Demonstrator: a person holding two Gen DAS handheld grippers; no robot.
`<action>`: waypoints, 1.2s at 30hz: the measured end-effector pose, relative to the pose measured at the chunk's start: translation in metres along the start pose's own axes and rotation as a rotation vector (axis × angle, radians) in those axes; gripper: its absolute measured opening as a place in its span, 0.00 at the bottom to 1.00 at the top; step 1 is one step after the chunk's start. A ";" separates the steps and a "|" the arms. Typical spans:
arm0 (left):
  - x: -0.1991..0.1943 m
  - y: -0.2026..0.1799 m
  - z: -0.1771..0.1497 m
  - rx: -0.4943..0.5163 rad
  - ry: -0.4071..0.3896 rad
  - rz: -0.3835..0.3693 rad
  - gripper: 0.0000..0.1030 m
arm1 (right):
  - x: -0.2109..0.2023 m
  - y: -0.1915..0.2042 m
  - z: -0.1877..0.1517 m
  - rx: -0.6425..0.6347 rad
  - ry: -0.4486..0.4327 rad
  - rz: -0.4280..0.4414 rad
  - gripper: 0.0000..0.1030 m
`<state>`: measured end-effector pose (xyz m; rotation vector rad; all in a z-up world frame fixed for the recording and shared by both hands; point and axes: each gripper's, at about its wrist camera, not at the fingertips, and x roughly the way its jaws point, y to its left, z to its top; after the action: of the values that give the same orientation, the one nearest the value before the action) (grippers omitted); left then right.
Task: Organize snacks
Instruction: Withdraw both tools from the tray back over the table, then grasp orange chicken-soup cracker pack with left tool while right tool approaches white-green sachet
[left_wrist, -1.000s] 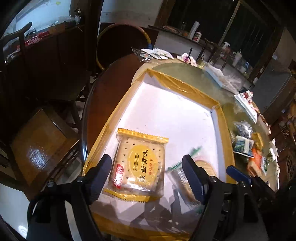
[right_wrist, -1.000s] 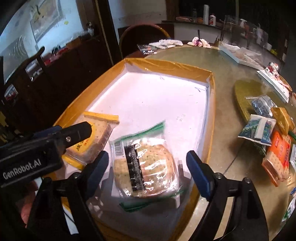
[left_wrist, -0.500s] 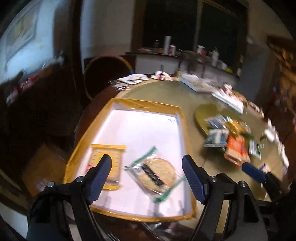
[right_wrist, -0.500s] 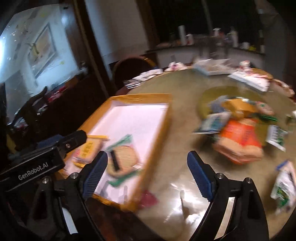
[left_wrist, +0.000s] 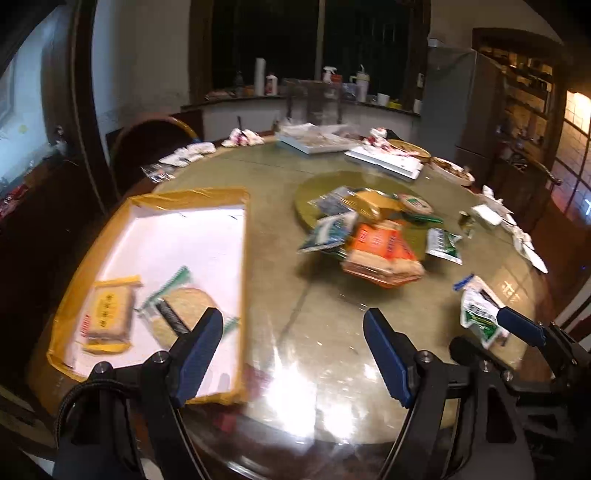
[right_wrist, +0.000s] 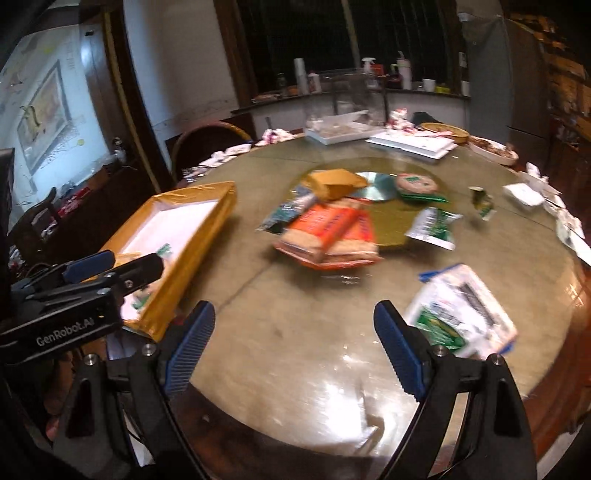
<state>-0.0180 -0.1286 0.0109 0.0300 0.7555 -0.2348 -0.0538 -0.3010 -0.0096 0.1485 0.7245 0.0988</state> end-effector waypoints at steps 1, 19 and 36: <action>0.001 -0.002 0.000 0.002 0.008 -0.013 0.76 | -0.002 -0.006 -0.001 0.009 0.001 -0.008 0.85; 0.017 -0.030 0.003 0.030 0.058 -0.112 0.76 | 0.000 -0.108 -0.006 0.123 0.057 -0.056 0.83; 0.098 -0.054 0.047 0.092 0.176 -0.165 0.76 | 0.040 -0.093 -0.017 0.051 0.164 0.044 0.83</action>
<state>0.0708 -0.2066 -0.0187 0.0768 0.9235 -0.4284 -0.0319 -0.3854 -0.0643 0.2062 0.8880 0.1354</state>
